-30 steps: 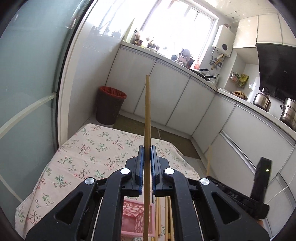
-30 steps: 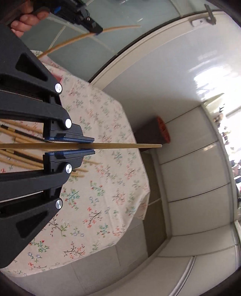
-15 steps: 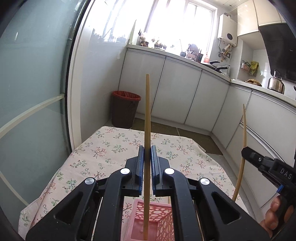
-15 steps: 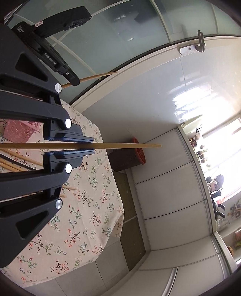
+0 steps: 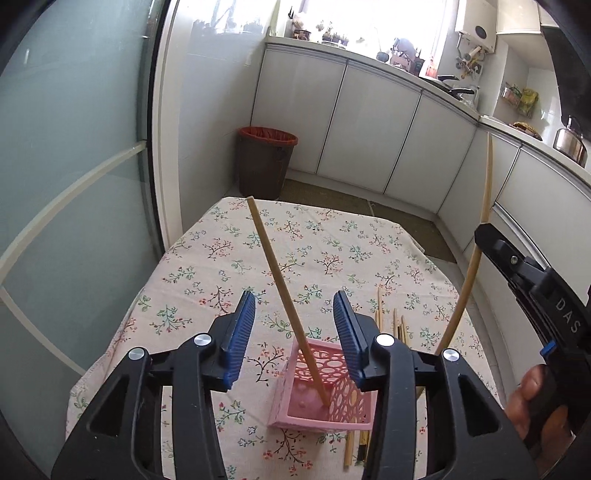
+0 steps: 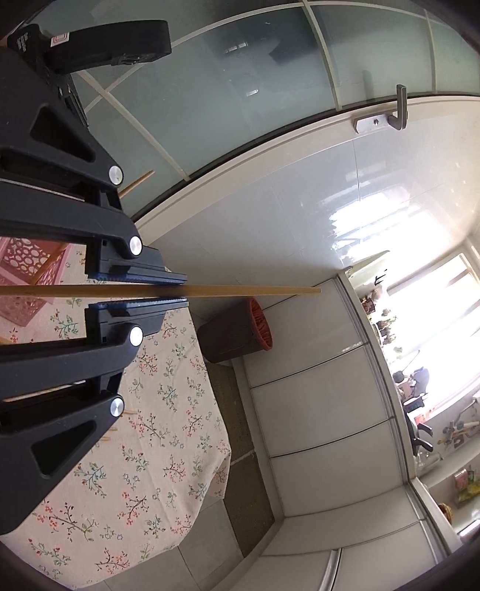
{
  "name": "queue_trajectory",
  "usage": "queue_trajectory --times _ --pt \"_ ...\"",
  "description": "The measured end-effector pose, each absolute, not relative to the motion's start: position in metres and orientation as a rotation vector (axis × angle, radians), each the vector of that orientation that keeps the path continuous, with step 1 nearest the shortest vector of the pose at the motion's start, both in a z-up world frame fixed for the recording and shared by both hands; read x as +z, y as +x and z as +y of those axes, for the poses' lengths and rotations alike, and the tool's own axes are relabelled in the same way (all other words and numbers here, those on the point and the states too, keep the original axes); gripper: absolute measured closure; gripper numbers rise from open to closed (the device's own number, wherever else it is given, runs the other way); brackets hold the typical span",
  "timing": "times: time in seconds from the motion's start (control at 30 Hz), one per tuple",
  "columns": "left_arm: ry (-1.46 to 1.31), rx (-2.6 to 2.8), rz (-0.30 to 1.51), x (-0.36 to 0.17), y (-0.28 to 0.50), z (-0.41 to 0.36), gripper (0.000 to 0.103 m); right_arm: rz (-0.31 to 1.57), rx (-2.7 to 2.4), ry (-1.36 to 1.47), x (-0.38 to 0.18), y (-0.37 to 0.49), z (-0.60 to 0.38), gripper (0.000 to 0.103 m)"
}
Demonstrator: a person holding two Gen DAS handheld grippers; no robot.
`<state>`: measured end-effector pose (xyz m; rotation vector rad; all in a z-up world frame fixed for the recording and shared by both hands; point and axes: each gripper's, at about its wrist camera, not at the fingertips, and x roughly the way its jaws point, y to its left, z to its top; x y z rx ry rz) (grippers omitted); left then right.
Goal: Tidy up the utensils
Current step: 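Drop the chopstick into the pink basket with the left tool while the right tool drops its own, then move both tools back over the remaining chopsticks with fingers open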
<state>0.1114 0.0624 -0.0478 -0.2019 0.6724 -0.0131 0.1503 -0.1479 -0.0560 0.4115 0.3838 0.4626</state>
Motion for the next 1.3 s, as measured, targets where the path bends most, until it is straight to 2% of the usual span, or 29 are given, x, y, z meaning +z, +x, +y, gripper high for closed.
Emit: queue_trajectory --times 0.2,0.37,0.6,0.7,0.73,0.8,1.03,1.3 --pt "-0.214 0.011 0.752 -0.04 0.105 0.074 0.06 0.319 0.48 0.378 -0.051 0.148 -0.117 0.096" --pt "-0.175 0.071 0.742 -0.037 0.1 0.08 0.051 0.346 0.447 0.326 -0.069 0.154 -0.098 0.096" --pt "-0.154 0.099 0.748 -0.039 0.1 0.084 0.05 0.385 0.45 0.26 -0.083 0.156 -0.084 0.095" --pt "-0.154 0.094 0.75 -0.039 0.099 0.084 0.049 0.452 0.457 0.219 -0.088 0.157 -0.081 0.089" --pt "-0.154 0.092 0.749 -0.038 0.099 0.084 0.048 0.477 0.459 0.213 -0.089 0.157 -0.081 0.072" --pt "-0.149 0.088 0.745 -0.037 0.099 0.083 0.047 0.483 0.453 0.214 -0.087 0.153 -0.084 0.059" --pt "-0.145 0.034 0.735 -0.031 0.096 0.074 0.047 0.556 0.408 0.257 -0.068 0.151 -0.124 0.059" --pt "-0.078 -0.118 0.744 -0.031 0.088 0.022 0.047 0.788 0.239 0.397 -0.082 0.164 -0.221 0.059"
